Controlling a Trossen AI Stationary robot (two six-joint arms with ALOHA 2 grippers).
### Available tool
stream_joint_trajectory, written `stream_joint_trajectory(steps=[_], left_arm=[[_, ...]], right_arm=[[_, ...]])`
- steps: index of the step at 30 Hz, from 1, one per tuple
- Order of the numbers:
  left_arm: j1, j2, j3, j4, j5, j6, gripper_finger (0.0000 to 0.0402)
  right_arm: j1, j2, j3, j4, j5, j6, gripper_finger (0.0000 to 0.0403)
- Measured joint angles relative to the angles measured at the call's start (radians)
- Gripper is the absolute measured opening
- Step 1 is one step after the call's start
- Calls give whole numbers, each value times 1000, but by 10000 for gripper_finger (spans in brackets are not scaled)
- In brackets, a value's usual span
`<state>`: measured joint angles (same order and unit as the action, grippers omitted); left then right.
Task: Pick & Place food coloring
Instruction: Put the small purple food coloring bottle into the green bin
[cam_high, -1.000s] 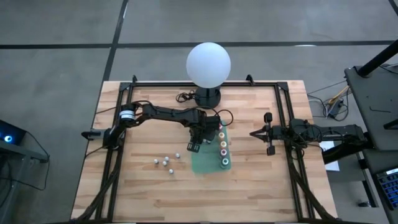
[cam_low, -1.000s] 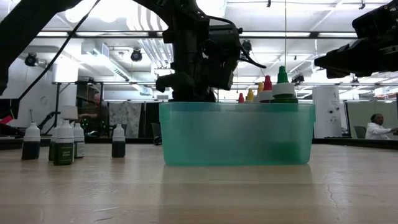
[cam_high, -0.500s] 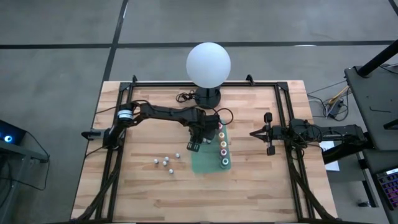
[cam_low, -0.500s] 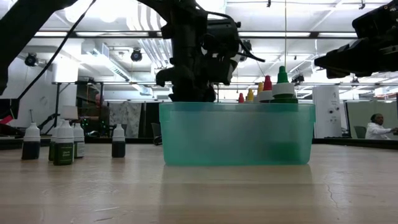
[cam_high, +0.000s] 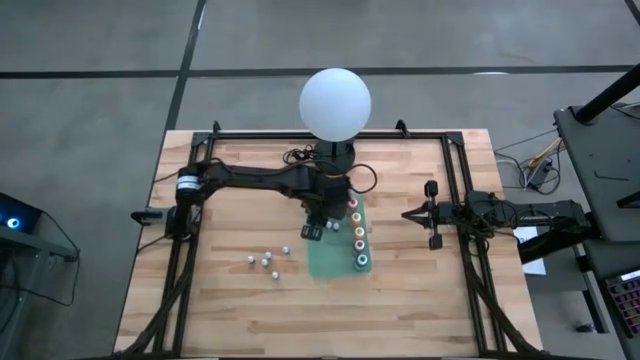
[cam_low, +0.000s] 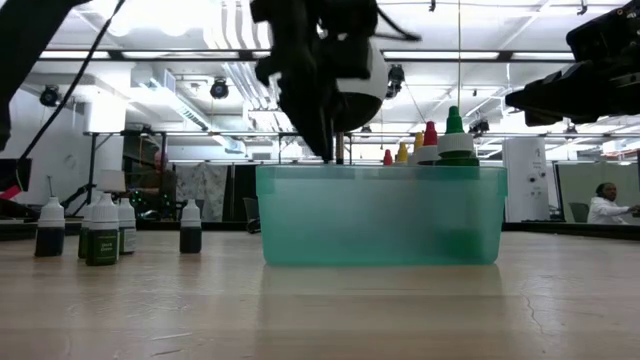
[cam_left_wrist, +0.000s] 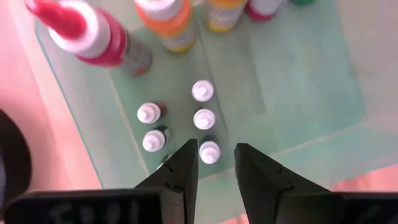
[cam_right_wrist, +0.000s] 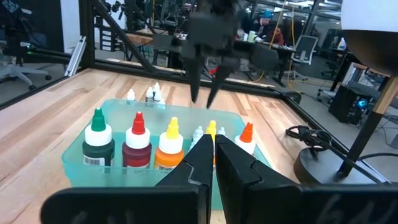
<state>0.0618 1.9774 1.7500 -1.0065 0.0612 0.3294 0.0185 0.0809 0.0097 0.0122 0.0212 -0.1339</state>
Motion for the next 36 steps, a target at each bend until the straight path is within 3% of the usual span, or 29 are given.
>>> stream_joint_trajectory(steps=[13,24,36], left_arm=[[-40,-50,-3,3,1,0,75],[-75,-50,-3,-1,33,10,5],[-122,-101,-4,-32,33,-68,0]], right_arm=[[0,0,0,0,0,0,9],[0,1,0,-1,0,2,9],[1,1,0,-1,0,2,9]])
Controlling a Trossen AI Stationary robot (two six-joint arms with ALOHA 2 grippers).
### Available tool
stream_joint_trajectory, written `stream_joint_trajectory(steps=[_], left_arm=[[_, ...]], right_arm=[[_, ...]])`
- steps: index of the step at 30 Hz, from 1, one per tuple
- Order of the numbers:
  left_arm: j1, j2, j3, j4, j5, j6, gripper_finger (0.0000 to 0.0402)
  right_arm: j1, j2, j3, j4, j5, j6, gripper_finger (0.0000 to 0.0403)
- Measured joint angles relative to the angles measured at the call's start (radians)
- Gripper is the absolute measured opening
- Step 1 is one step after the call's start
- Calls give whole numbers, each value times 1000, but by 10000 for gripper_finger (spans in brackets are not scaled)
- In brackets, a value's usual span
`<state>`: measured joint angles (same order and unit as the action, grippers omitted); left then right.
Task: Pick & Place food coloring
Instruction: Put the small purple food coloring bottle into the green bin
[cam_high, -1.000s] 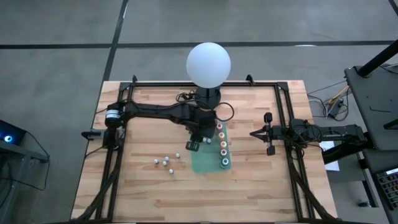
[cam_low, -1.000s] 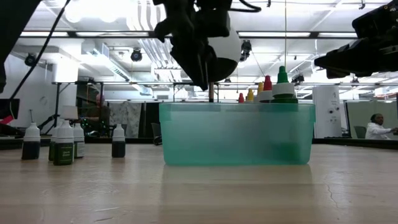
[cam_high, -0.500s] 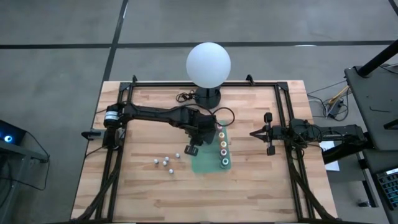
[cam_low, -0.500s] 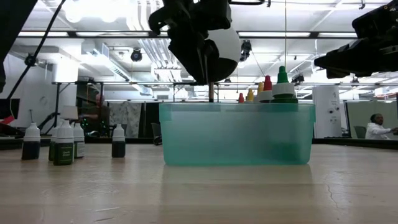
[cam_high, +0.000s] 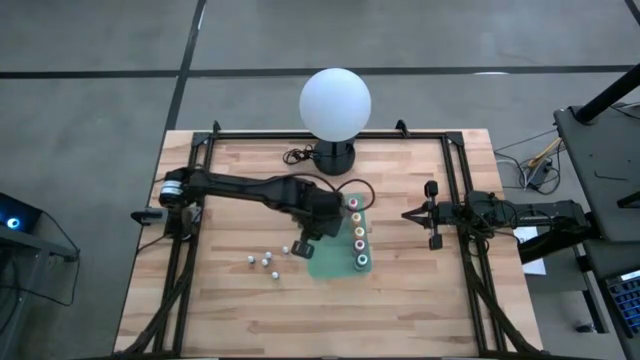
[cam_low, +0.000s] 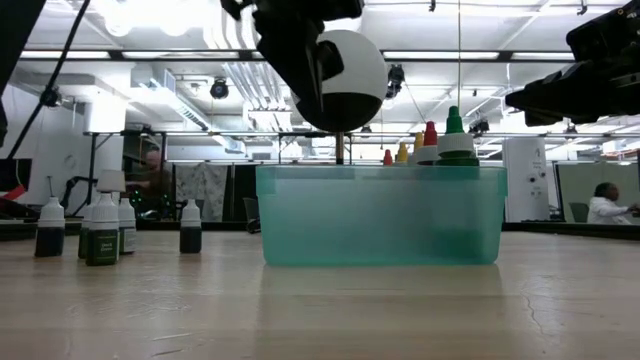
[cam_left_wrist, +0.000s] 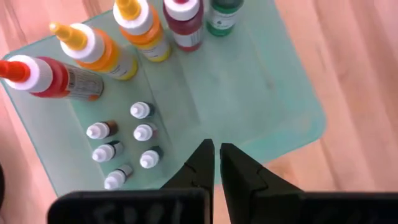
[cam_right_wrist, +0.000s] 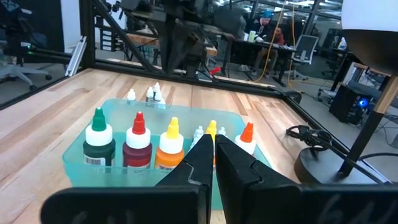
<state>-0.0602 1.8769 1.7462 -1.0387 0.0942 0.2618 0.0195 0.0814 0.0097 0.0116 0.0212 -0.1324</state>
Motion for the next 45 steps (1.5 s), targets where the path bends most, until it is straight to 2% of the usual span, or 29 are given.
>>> stream_joint_trajectory(steps=[9,26,35,39,45], left_arm=[[-25,-54,-76,-8,26,-148,0],[-41,-239,-426,111,25,-441,0],[-41,-281,-472,115,25,-478,3],[-40,-281,-475,116,59,-508,25],[-40,-281,-476,115,65,-545,90]], right_arm=[[0,-1,0,0,-1,1,9],[-1,0,0,0,0,0,9],[-1,0,0,0,0,0,9],[-1,0,0,0,0,0,9],[-1,0,0,0,0,-2,9]])
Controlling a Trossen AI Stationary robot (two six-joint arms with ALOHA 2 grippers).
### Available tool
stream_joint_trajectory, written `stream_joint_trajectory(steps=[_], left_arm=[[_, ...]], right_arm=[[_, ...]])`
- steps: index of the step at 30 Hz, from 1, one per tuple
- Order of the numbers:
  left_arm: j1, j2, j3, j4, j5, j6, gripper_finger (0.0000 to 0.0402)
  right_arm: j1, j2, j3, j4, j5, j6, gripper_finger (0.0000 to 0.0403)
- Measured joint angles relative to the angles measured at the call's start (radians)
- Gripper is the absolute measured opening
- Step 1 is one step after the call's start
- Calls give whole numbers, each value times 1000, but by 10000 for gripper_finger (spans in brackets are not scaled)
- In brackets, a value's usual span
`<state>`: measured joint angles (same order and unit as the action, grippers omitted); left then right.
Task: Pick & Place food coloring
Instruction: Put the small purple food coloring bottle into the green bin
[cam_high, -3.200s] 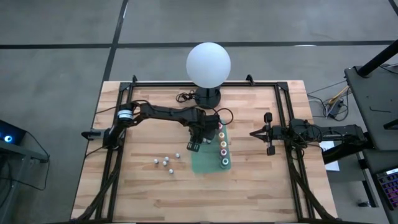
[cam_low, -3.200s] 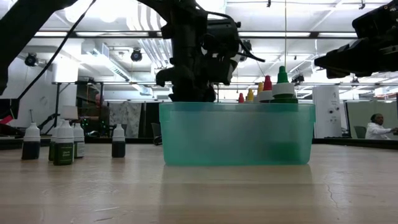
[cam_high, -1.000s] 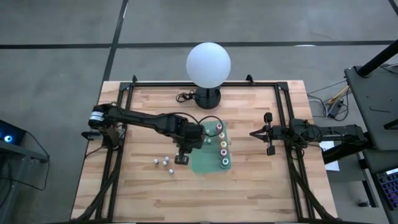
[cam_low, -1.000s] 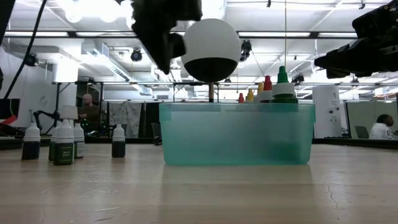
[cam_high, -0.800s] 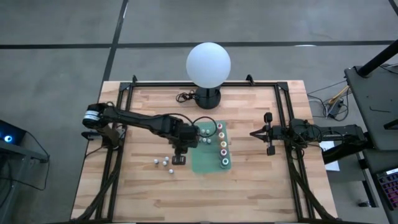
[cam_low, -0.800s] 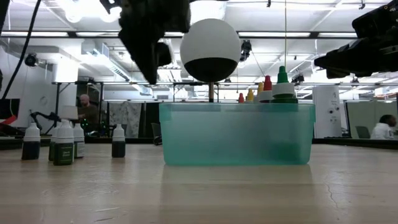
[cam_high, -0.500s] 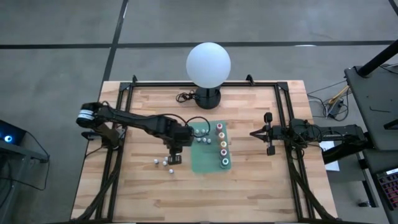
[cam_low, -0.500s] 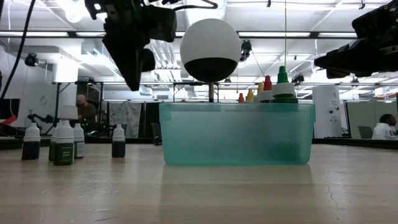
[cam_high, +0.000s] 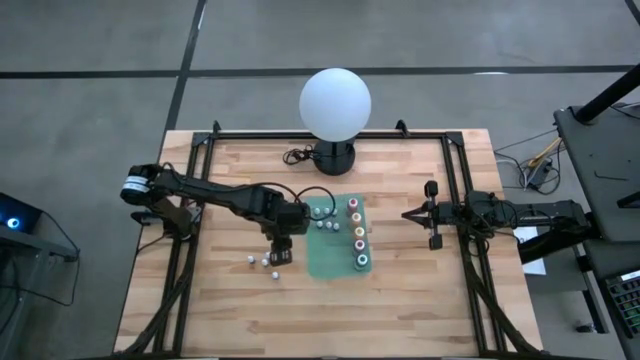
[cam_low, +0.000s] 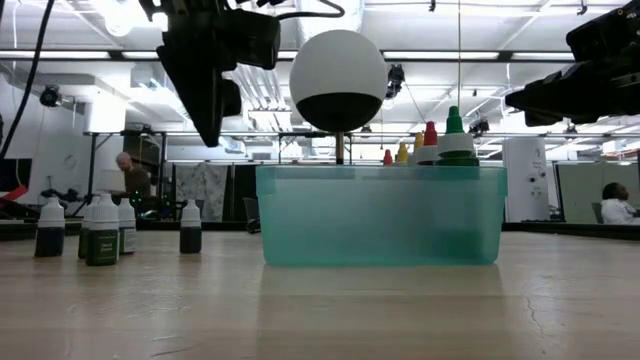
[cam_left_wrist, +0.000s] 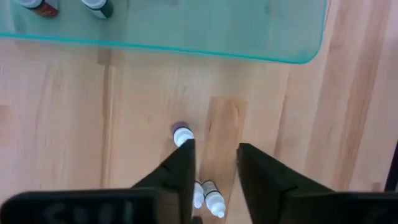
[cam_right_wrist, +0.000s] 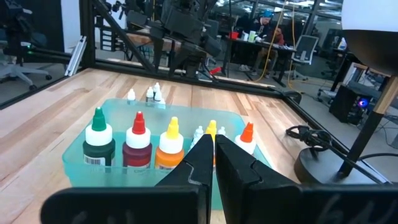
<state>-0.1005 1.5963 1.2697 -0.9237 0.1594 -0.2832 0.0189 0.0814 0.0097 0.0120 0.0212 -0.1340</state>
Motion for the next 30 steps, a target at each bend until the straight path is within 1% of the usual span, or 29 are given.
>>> stream_joint_trajectory(steps=[5,9,15,24,30], left_arm=[[0,0,-7,1,-33,-35,142],[0,2,-16,-2,-35,-43,164],[0,2,-23,26,-44,-38,167],[-16,2,-102,81,-47,-64,168],[-36,5,-150,93,-61,-131,168]], right_arm=[[1,0,0,0,0,0,9],[0,0,0,0,0,0,9],[0,0,0,0,0,2,9],[0,0,0,0,0,1,9],[0,0,0,0,0,0,9]])
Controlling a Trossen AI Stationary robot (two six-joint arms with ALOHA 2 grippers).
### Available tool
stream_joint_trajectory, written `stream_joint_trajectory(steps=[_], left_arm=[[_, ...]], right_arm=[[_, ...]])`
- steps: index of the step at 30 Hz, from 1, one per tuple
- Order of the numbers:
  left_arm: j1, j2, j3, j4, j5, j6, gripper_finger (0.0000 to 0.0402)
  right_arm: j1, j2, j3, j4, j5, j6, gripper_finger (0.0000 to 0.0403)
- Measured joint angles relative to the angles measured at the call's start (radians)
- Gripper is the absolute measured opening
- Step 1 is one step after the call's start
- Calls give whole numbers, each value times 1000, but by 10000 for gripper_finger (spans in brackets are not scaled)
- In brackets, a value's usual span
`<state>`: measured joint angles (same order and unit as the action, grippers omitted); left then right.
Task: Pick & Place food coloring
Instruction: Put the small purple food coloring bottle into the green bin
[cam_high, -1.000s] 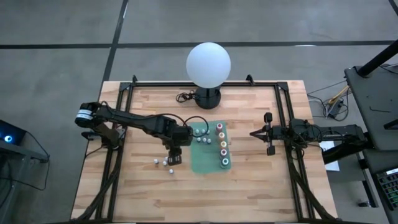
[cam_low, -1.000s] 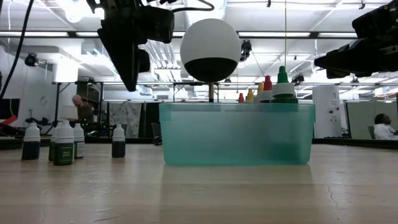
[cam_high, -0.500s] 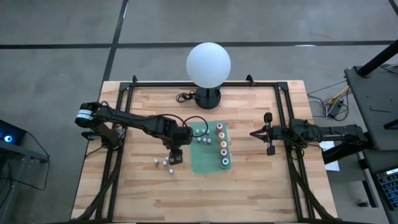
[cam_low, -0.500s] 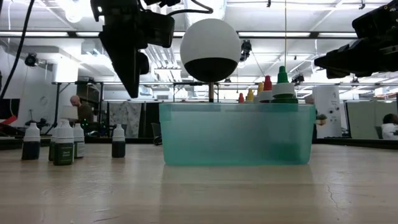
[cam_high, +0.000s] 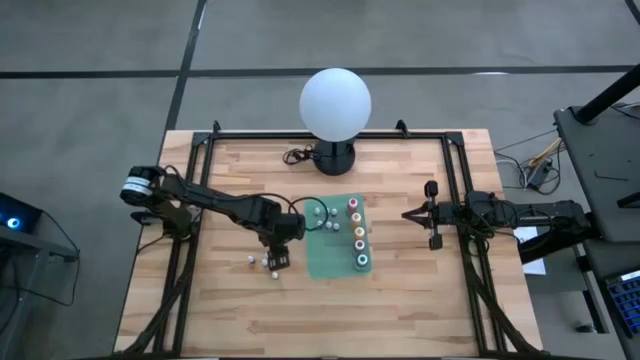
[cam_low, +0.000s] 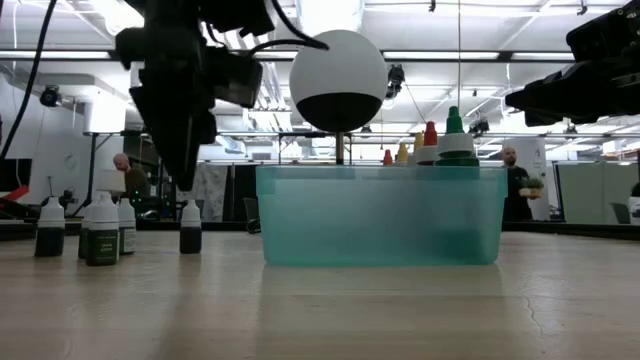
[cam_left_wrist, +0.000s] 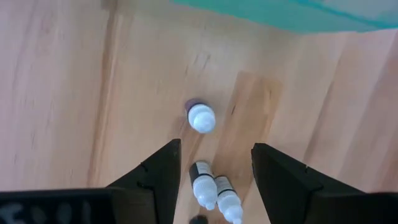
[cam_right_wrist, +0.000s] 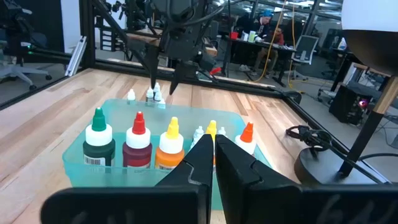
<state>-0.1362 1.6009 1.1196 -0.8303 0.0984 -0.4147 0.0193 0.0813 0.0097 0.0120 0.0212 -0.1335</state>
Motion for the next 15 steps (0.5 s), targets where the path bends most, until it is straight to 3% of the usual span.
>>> stream_joint_trajectory(steps=[15], left_arm=[[-22,45,-26,67,-71,-17,168]], right_arm=[[0,0,0,0,0,1,9]])
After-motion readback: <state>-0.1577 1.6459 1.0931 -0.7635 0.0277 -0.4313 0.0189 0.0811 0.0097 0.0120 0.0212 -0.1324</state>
